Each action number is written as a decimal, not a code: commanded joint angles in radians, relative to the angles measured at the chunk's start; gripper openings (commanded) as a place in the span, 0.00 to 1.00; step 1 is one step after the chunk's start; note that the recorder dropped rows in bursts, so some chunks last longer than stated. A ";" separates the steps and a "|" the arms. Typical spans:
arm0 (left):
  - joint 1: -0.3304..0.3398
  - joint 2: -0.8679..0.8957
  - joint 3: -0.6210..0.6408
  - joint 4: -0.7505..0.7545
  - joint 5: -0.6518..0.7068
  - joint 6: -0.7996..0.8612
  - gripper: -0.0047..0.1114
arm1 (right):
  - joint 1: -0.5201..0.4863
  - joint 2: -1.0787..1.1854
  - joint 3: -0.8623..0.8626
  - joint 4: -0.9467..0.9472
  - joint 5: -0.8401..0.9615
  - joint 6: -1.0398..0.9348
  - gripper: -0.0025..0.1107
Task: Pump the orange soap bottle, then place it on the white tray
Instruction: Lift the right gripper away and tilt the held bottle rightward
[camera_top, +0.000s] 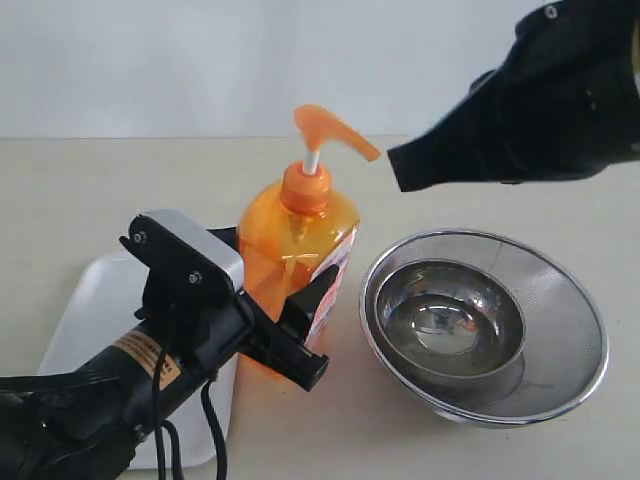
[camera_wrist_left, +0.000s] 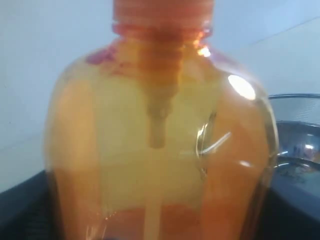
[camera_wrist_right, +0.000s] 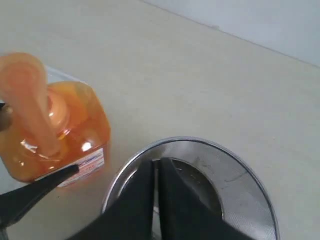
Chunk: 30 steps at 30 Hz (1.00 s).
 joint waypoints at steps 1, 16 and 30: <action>-0.002 0.005 -0.003 0.021 -0.001 0.060 0.08 | -0.002 -0.083 0.073 -0.160 -0.022 0.167 0.02; -0.002 0.005 -0.060 0.021 0.044 0.098 0.08 | -0.002 -0.149 0.121 -0.181 -0.072 0.154 0.02; -0.002 0.005 -0.062 -0.031 0.041 0.136 0.08 | -0.002 -0.149 0.145 -0.227 -0.117 0.187 0.02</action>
